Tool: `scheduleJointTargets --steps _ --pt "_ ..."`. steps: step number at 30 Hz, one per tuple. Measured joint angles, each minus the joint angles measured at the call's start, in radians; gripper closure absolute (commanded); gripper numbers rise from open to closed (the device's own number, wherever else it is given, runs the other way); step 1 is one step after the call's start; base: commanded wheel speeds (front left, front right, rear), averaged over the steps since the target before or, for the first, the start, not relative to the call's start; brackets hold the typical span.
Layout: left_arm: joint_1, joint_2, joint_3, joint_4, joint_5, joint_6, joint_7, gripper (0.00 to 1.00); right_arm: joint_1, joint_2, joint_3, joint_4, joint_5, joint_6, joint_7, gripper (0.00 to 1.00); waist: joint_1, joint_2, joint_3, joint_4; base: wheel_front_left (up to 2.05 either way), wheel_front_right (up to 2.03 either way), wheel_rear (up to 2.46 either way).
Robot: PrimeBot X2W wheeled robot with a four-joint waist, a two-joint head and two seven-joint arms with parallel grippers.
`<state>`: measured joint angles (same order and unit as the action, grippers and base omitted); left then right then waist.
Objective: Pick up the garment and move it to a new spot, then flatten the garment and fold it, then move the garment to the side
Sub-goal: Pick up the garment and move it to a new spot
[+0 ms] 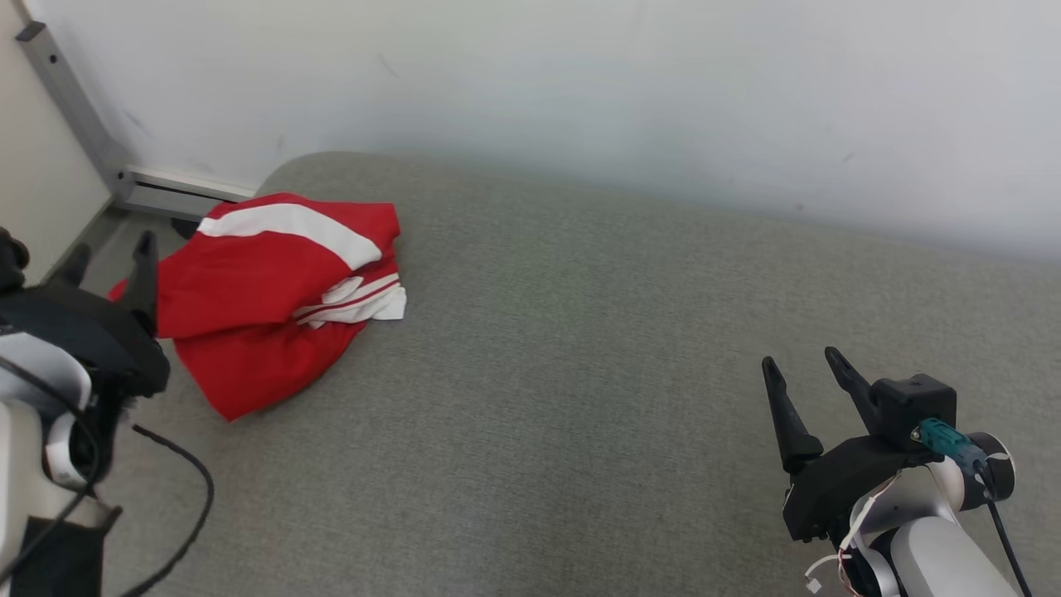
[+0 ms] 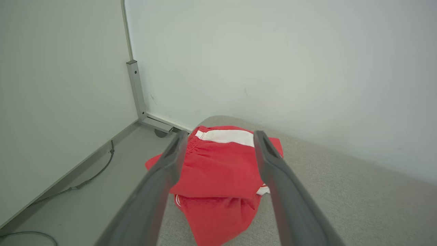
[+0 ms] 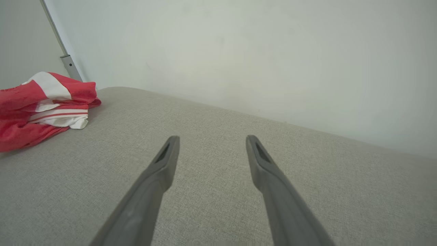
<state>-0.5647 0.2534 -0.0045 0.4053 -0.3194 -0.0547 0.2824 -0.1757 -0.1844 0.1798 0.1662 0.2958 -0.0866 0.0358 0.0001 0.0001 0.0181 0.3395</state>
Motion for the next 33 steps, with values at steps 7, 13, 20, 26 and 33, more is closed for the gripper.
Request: scheduleJointTargets --steps 7,13,20,26,33 --pt "-0.107 0.034 0.009 0.169 -0.018 -0.018 0.054 0.0 -0.014 -0.01 0.007 -0.012 -0.012 0.005 0.017 0.0 0.0 0.0 0.027 -0.052 0.0 0.0 0.0" --pt "-0.185 0.049 0.013 0.267 -0.031 -0.035 0.105 0.0 -0.021 -0.027 0.007 -0.042 -0.017 0.005 0.031 0.0 0.0 0.0 0.063 -0.085 0.0 0.0 0.0" --pt "-0.244 0.082 0.021 0.363 -0.061 -0.049 0.158 0.0 -0.037 -0.039 0.005 -0.066 -0.024 0.004 0.056 0.0 0.0001 0.0 0.108 -0.117 0.0 0.0 0.0" --pt "-0.286 0.103 0.016 0.429 -0.068 -0.057 0.202 0.0 -0.042 -0.051 -0.003 -0.099 -0.03 0.002 0.072 0.0 0.0001 0.0 0.159 -0.148 0.0 0.0 0.0" --pt "-0.308 0.126 -0.016 0.499 -0.068 -0.062 0.263 0.0 -0.062 -0.051 -0.008 -0.134 -0.043 -0.003 0.089 0.0 0.0001 0.0001 0.225 -0.179 0.0 0.0 0.0"
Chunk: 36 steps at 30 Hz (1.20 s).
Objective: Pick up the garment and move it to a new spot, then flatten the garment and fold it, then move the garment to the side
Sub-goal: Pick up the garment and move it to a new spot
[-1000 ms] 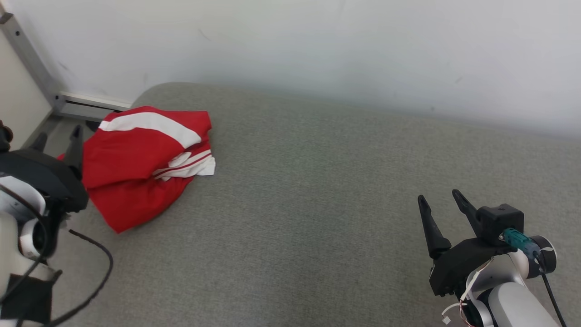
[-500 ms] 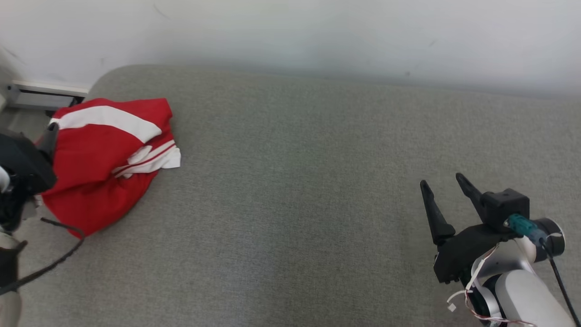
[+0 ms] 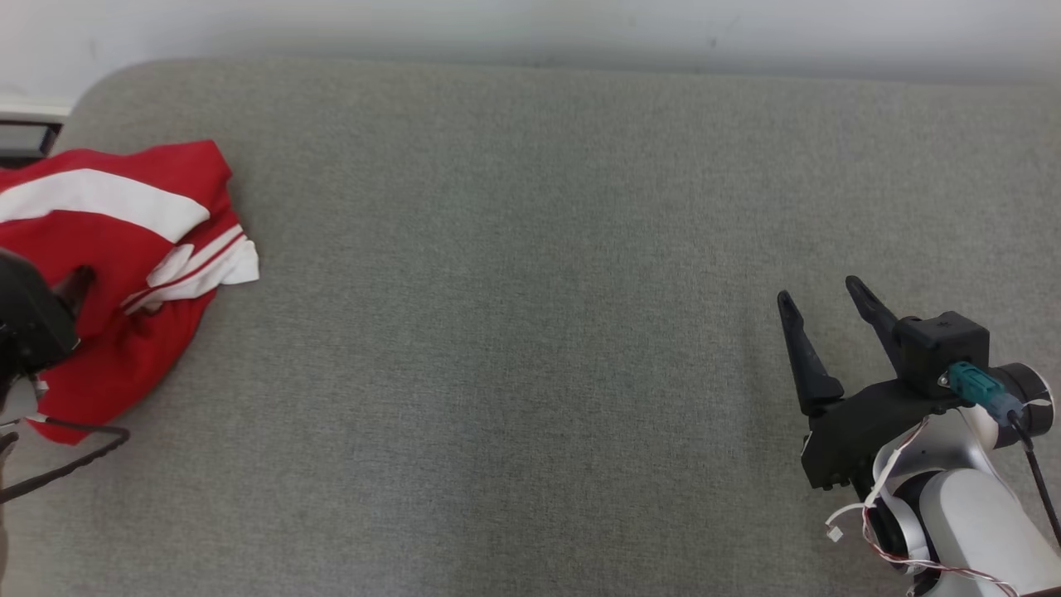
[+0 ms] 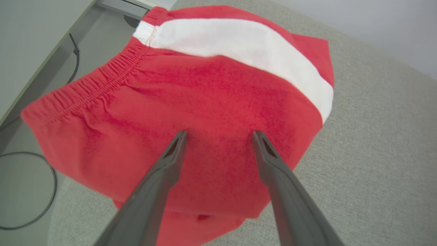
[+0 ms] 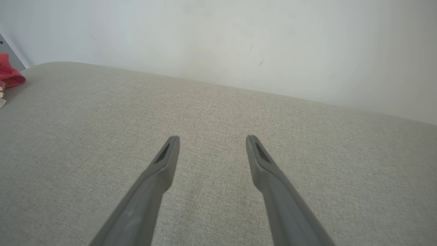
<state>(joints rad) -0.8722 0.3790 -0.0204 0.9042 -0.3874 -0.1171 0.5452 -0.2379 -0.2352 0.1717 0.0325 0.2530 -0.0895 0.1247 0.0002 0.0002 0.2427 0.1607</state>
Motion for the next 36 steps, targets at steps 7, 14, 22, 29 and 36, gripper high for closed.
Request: scheduleJointTargets --steps 7,14,22,29,36 --pt "-0.043 -0.006 -0.026 0.059 -0.002 -0.007 0.037 0.0 -0.01 -0.003 -0.011 -0.011 -0.009 -0.008 0.009 0.0 -0.0002 0.0 0.059 -0.016 0.0 0.0 0.0" --pt "-0.065 -0.004 -0.076 0.104 0.015 -0.007 0.034 1.0 -0.038 0.0 -0.01 -0.006 -0.017 -0.009 0.017 0.0 0.0 0.0 0.09 -0.016 0.0 0.0 0.0" --pt "-0.164 -0.022 -0.151 0.093 0.017 -0.007 -0.024 1.0 -0.038 0.01 -0.014 0.037 -0.017 -0.013 0.014 0.0 -0.0002 0.0 0.056 -0.002 0.0 0.0 0.0" --pt "-0.194 -0.067 -0.238 0.024 -0.026 -0.007 -0.08 1.0 -0.038 0.034 -0.01 0.076 -0.006 -0.013 -0.004 0.0 -0.0002 -0.0001 0.01 -0.001 0.0 0.0 0.0" --pt "-0.193 -0.082 -0.365 -0.084 -0.09 -0.007 -0.128 1.0 -0.032 0.058 -0.011 0.116 0.025 -0.013 -0.031 0.0 -0.0003 -0.0001 -0.034 -0.026 0.0 0.0 0.0"
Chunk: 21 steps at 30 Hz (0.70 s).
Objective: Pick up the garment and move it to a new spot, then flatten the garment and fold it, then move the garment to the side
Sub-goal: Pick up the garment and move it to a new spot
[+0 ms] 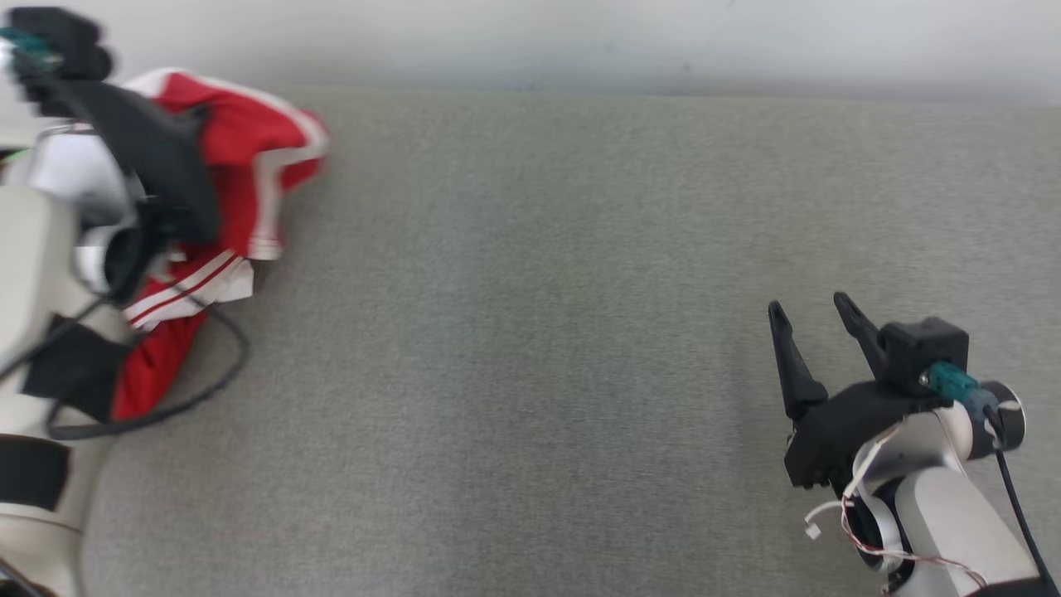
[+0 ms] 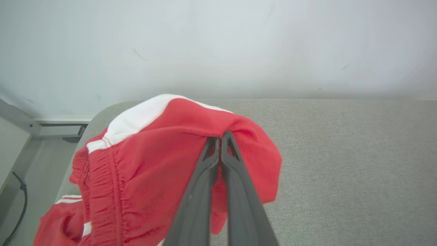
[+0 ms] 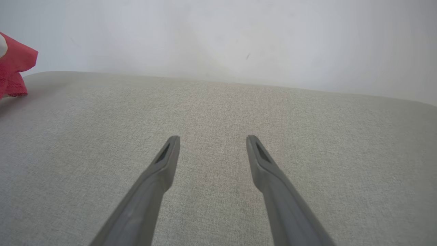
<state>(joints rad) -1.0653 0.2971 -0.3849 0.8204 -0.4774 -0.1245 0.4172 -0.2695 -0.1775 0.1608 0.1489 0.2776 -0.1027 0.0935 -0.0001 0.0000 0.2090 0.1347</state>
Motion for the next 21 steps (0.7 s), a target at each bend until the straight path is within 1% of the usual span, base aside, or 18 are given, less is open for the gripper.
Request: scheduleJointTargets --steps 3,6,10,13,16,21 --pt "0.013 -0.024 -0.054 -0.056 -0.044 0.0 -0.014 1.0 0.024 0.001 -0.009 0.011 0.004 0.0 -0.01 0.0 0.0 0.0 -0.016 -0.018 0.0 0.0 0.0" --pt "0.035 -0.038 -0.123 -0.11 -0.064 0.0 -0.024 1.0 0.047 0.0 -0.022 0.019 0.013 0.0 -0.02 0.0 0.0 0.0 -0.032 -0.037 0.0 0.0 0.0" --pt "0.073 -0.042 -0.201 -0.191 -0.12 0.0 -0.033 1.0 0.064 0.001 -0.032 0.023 0.022 0.0 -0.034 0.0 0.0 0.0 -0.049 -0.063 0.0 0.0 0.0" --pt "0.079 -0.038 -0.266 -0.25 -0.136 0.0 -0.041 1.0 0.071 0.003 -0.035 0.025 0.025 0.0 -0.042 0.0 0.0 0.0 -0.058 -0.082 0.0 0.0 0.0" --pt "0.084 -0.044 -0.314 -0.308 -0.176 0.0 -0.058 1.0 0.077 0.014 -0.035 0.038 0.03 0.0 -0.051 0.0 -0.0001 0.0 -0.066 -0.1 0.0 0.0 0.0" --pt "0.143 -0.095 -0.383 -0.383 -0.214 0.0 -0.085 1.0 0.078 0.02 -0.035 0.05 0.04 0.0 -0.067 0.0 0.0 0.0 -0.078 -0.127 0.0 0.0 0.0"
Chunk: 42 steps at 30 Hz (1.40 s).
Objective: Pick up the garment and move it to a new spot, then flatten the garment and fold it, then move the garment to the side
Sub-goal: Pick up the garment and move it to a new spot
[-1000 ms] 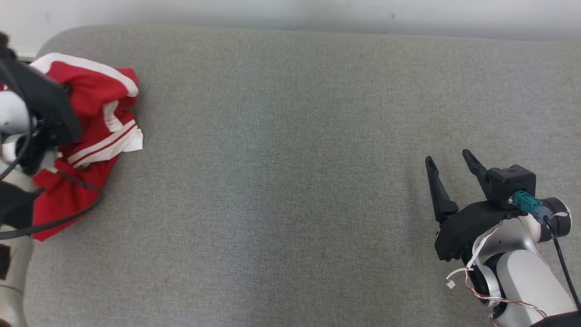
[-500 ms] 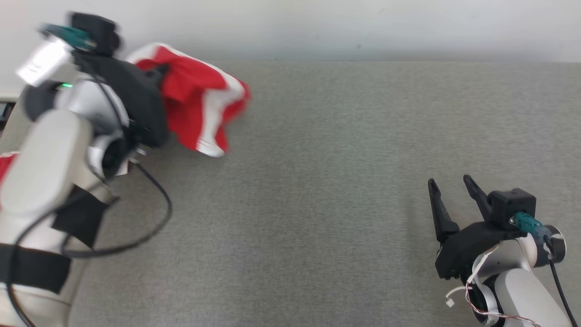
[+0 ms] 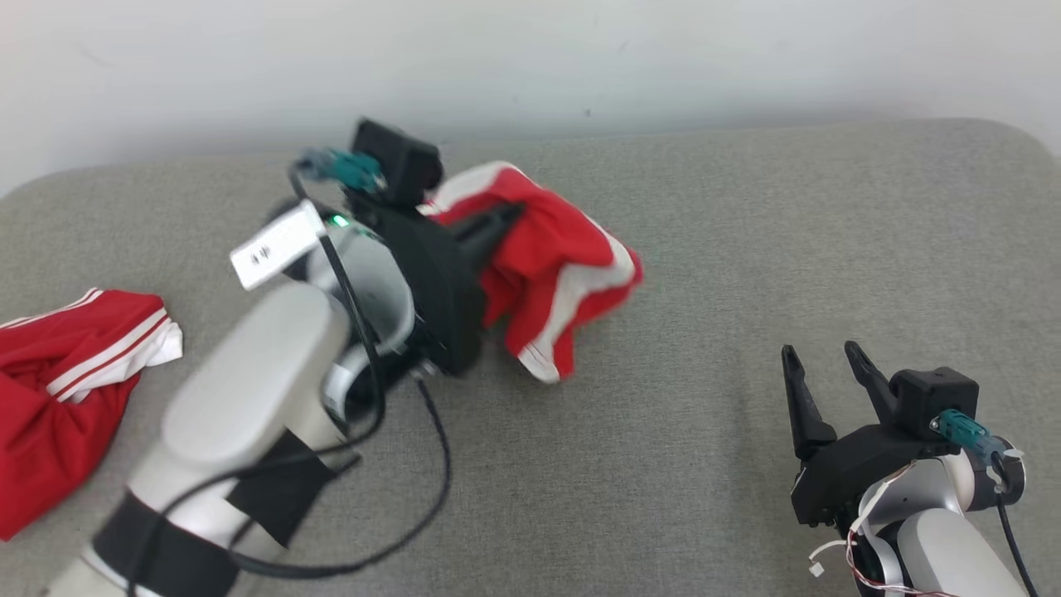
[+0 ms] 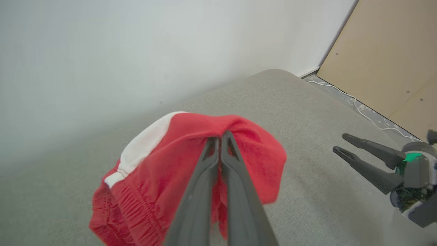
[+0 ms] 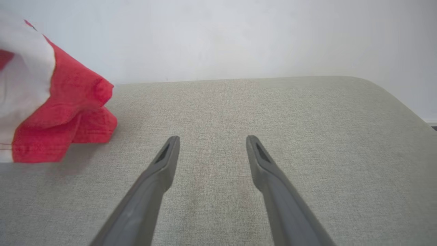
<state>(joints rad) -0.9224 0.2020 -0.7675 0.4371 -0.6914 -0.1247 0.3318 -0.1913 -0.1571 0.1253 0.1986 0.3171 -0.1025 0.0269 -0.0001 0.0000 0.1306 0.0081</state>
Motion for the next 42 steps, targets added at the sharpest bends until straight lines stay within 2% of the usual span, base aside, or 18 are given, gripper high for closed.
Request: scheduleJointTargets --steps 6,12,23,30,32,37,42 --pt "0.129 -0.076 -0.026 -0.018 -0.035 0.0 -0.044 1.0 0.04 0.0 -0.012 0.009 0.016 0.0 -0.018 0.0 0.0 -0.0001 -0.021 -0.021 0.0 0.0 0.0" --pt "0.232 -0.086 -0.027 0.005 -0.054 0.001 -0.074 1.0 0.043 0.0 -0.015 0.009 0.016 0.001 -0.025 0.0 0.0001 0.0 -0.024 -0.027 0.0 0.0 0.0" --pt "0.397 -0.093 -0.113 0.108 -0.022 0.021 -0.105 1.0 0.045 0.0 -0.011 0.019 0.019 0.003 -0.036 0.0 0.0001 0.0 -0.031 -0.021 0.0 0.0 0.0" --pt "0.426 -0.118 -0.122 0.161 -0.026 0.026 -0.128 1.0 0.045 0.001 -0.01 0.032 0.021 0.006 -0.037 0.0 0.0001 -0.0001 -0.045 -0.009 0.0 0.0 0.0" --pt "0.426 -0.12 -0.115 0.163 -0.025 0.039 -0.149 0.0 0.045 0.001 -0.008 0.035 0.025 0.007 -0.038 0.0 0.0001 0.0 -0.052 -0.006 0.0 0.0 0.0" --pt "0.426 -0.12 -0.099 0.131 -0.022 0.056 -0.189 0.0 0.056 0.003 -0.012 0.041 0.027 0.012 -0.046 0.0 0.0001 0.0 -0.065 0.0 0.0 0.0 0.0" --pt "0.425 -0.092 -0.086 0.088 0.01 0.099 -0.228 0.0 0.086 0.007 -0.015 0.059 0.035 0.012 -0.054 0.0 0.0 -0.0001 -0.079 0.011 0.0 0.0 0.0"
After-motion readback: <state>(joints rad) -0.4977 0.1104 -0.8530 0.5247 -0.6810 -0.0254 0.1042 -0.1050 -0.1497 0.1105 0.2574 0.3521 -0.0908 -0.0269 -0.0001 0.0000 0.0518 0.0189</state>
